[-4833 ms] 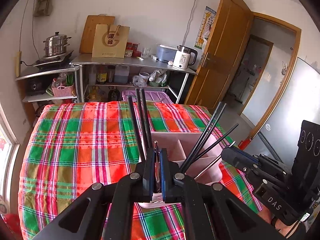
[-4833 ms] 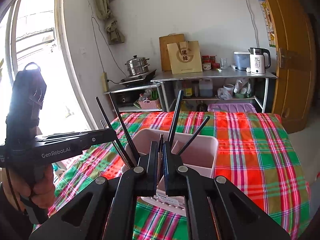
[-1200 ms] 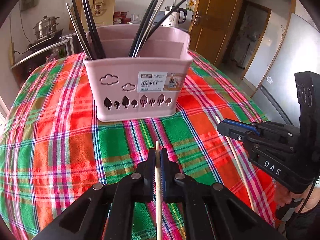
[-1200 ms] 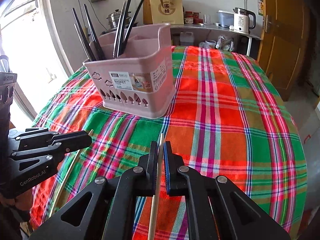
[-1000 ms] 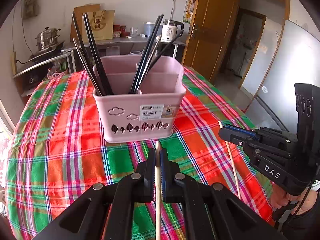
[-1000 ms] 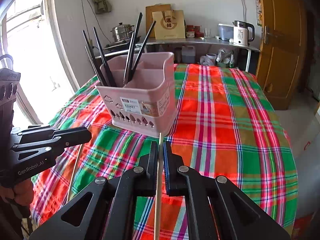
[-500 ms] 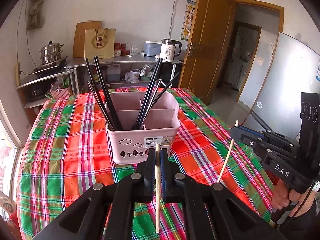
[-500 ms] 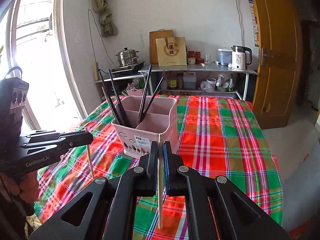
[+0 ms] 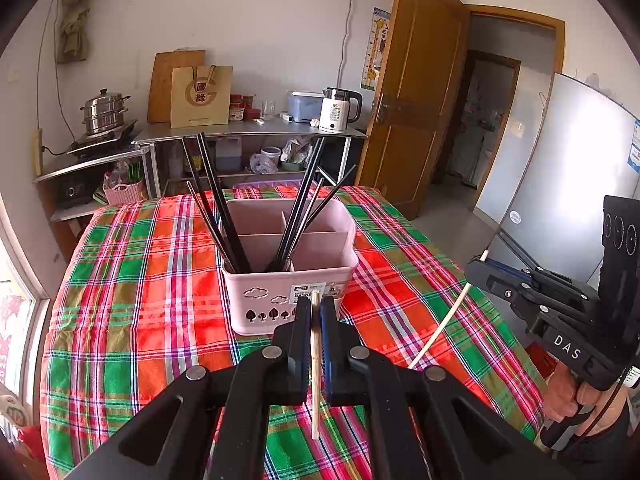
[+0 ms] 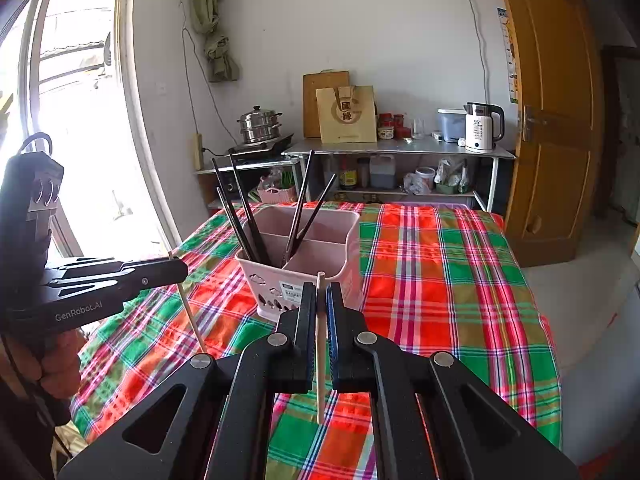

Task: Organize utensils
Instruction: 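Lift the wooden chopsticks with both tools and carry them over the basket, then open both tools to drop the wooden chopsticks into the basket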

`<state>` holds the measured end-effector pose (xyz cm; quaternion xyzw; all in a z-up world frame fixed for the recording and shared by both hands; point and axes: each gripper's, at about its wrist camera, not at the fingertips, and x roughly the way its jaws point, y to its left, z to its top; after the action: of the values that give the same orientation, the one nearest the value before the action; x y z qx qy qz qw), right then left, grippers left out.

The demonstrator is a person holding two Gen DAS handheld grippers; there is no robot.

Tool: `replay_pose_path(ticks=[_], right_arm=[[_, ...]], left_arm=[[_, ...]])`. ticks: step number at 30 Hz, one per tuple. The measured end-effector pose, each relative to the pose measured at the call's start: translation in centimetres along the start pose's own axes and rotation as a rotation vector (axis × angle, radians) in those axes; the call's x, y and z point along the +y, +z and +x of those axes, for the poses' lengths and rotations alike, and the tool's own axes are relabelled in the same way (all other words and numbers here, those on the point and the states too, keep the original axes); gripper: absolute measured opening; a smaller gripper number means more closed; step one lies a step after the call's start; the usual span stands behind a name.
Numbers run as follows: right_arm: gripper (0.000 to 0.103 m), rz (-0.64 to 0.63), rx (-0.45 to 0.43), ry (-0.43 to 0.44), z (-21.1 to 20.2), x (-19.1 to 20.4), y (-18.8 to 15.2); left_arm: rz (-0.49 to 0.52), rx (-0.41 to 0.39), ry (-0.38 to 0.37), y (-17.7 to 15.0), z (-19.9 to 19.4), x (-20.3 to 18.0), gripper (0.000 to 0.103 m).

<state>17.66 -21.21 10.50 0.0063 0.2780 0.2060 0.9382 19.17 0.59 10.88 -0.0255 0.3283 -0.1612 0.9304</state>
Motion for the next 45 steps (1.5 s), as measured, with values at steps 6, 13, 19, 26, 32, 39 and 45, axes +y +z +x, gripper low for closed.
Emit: replay_pose_path(ticks=[6, 13, 19, 26, 32, 39, 45], right_arm=[[0.005, -0.003, -0.012, 0.012, -0.4, 0.3, 0.4], [0.005, -0.002, -0.028, 0.032, 0.2, 0.9, 1.8], [0.005, 0.005, -0.057, 0.059, 1.2, 1.6, 4.0], [0.005, 0.01, -0.109, 0.077, 2.2, 2.2, 7.1], [0.005, 0.031, -0.162, 0.089, 3.1, 2.3, 9.5], [0.005, 0.061, -0.191, 0.089, 5.2, 1.9, 10.7], [0.005, 0.083, -0.194, 0.092, 7.0, 1.2, 10.4]], left_arm=[[-0.007, -0.002, -0.01, 0.5, -0.8, 0.6, 0.004], [-0.017, -0.008, -0.008, 2.6, -1.2, 1.9, 0.004], [-0.037, -0.038, -0.006, 5.5, -1.7, 3.1, 0.004], [-0.039, -0.096, 0.0, 10.0, -2.3, 3.9, 0.004], [-0.047, -0.153, -0.008, 13.3, -2.0, 4.6, 0.004], [-0.047, -0.186, -0.007, 14.4, -0.1, 5.4, 0.004], [-0.059, -0.192, -0.018, 14.0, 1.6, 6.6, 0.004]])
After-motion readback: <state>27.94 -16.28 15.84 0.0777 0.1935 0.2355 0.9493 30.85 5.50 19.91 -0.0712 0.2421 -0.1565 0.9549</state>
